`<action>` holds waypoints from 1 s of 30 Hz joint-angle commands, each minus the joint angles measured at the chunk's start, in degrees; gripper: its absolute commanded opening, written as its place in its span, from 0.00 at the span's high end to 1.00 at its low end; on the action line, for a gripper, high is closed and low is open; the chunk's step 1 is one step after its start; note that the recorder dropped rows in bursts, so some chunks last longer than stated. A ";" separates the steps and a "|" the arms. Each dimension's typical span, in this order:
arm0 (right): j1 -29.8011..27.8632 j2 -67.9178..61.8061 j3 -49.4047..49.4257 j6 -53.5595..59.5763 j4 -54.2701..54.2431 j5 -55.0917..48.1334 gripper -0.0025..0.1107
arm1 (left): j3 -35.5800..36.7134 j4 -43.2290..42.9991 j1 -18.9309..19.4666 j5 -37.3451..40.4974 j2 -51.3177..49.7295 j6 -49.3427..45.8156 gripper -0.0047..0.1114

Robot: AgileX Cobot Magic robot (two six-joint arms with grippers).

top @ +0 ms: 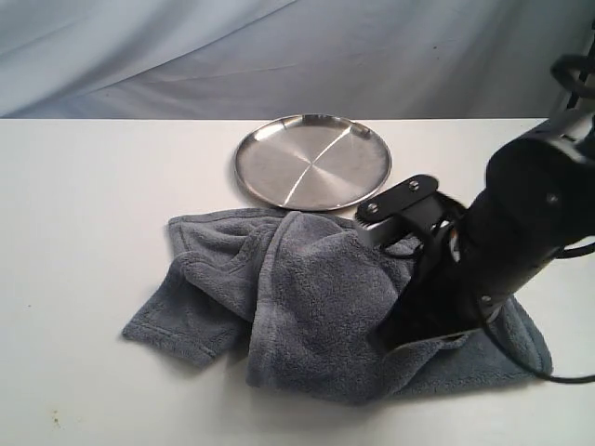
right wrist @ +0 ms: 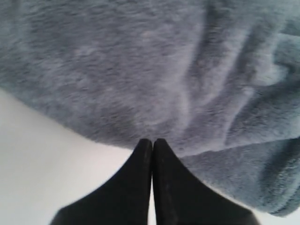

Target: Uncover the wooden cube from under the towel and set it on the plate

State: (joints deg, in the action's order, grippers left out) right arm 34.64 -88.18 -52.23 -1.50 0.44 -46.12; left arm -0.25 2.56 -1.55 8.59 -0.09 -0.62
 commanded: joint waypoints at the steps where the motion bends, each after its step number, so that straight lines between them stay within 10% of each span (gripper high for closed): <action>1: -7.66 0.67 0.40 -1.57 0.89 3.12 0.98 | 0.25 -0.04 -0.05 -0.23 0.09 0.01 0.95; 14: -18.03 -8.96 -10.46 -2.40 -4.63 9.26 0.98 | 0.25 -0.04 -0.05 -0.23 0.09 0.15 0.95; 30: -5.81 -28.29 -41.69 -1.58 -0.97 -8.87 0.98 | 0.25 -0.04 -0.05 -0.23 0.09 -0.02 0.95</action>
State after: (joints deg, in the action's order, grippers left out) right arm 26.97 -114.59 -89.60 -3.67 -1.20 -52.32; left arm -0.25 2.56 -1.55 8.59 -0.09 -0.62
